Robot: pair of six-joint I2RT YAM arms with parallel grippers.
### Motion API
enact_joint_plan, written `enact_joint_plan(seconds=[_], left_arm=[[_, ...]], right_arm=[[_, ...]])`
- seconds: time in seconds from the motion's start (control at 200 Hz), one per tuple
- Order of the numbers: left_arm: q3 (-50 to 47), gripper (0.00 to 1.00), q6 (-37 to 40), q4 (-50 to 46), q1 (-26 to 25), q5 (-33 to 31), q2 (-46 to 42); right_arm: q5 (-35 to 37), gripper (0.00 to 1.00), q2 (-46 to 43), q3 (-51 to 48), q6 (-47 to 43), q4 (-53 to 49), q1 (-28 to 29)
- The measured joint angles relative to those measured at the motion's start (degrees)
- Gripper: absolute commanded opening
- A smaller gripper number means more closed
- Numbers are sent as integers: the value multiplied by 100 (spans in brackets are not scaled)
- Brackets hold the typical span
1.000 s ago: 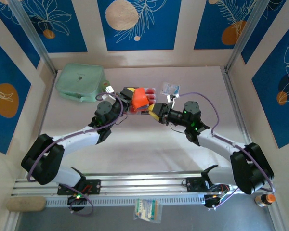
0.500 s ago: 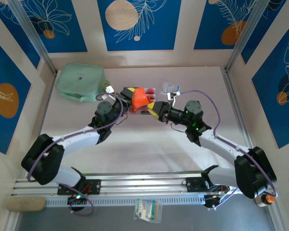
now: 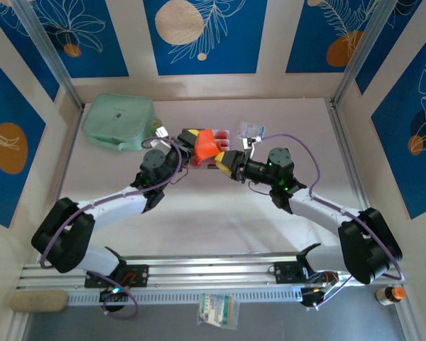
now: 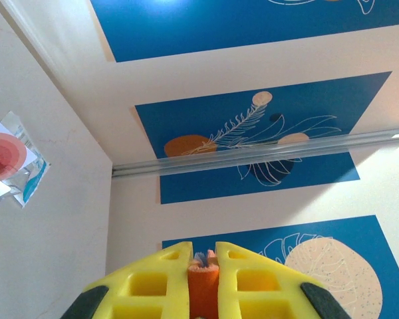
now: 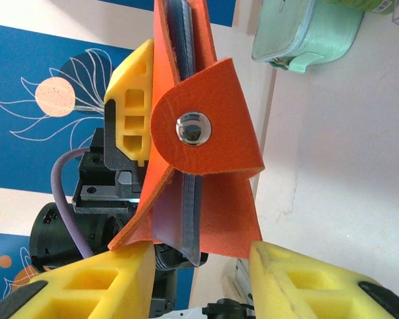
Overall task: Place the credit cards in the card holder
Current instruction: Open the card holder at the center of the table.
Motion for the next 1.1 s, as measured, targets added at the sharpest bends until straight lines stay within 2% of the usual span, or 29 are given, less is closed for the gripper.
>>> enact_joint_plan(seconds=[0.12,0.33,0.685,0.85,1.1], left_arm=[[31,0,-2,13,0,0,0],[44,0,-2,20,-4,0,0],[79,0,-2,17,-15,0,0],[109,0,-2,20,-46,0,0],[122,0,0,17,-72,0,0]], right_arm=[[20,42,20,0,2,81,0],[24,49,103,0,66,164,0],[46,53,103,-4,85,170,0],[46,51,105,-7,87,170,-2],[39,42,341,98,118,210,-2]])
